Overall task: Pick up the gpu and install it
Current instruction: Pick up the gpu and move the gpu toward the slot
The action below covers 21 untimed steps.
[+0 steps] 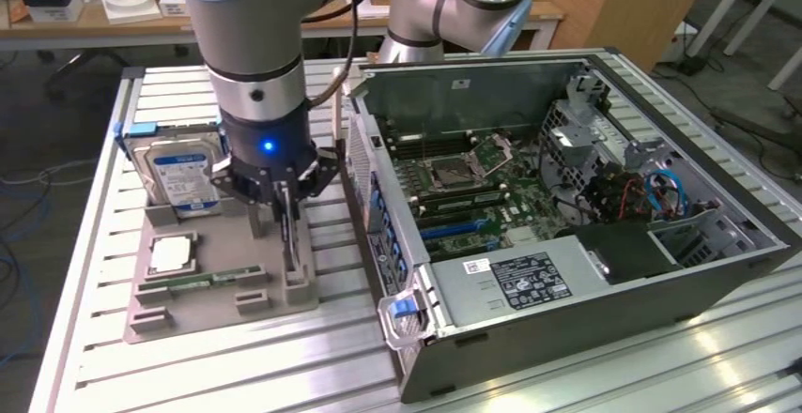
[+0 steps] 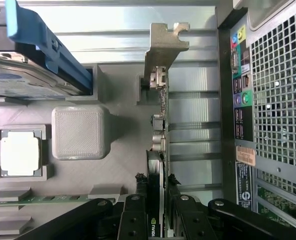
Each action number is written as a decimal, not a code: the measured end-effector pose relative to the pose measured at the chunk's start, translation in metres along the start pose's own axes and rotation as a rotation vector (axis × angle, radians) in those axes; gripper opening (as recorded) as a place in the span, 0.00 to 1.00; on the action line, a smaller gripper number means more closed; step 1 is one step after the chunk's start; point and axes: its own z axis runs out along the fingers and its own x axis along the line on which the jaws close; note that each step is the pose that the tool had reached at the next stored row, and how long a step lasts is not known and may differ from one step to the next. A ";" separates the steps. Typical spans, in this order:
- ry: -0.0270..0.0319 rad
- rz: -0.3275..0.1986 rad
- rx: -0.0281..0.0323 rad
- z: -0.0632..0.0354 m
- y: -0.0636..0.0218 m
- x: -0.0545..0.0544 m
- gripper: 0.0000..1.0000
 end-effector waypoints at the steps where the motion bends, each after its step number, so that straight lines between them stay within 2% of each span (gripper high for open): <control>1: -0.0002 0.000 -0.0014 -0.0014 0.0001 0.000 0.26; 8: -0.0012 0.000 -0.0124 -0.0102 0.0008 0.000 0.26; 14: -0.0020 0.000 -0.0146 -0.0242 0.0019 -0.001 0.26; 21: -0.0019 0.000 -0.0198 -0.0377 0.0029 -0.001 0.26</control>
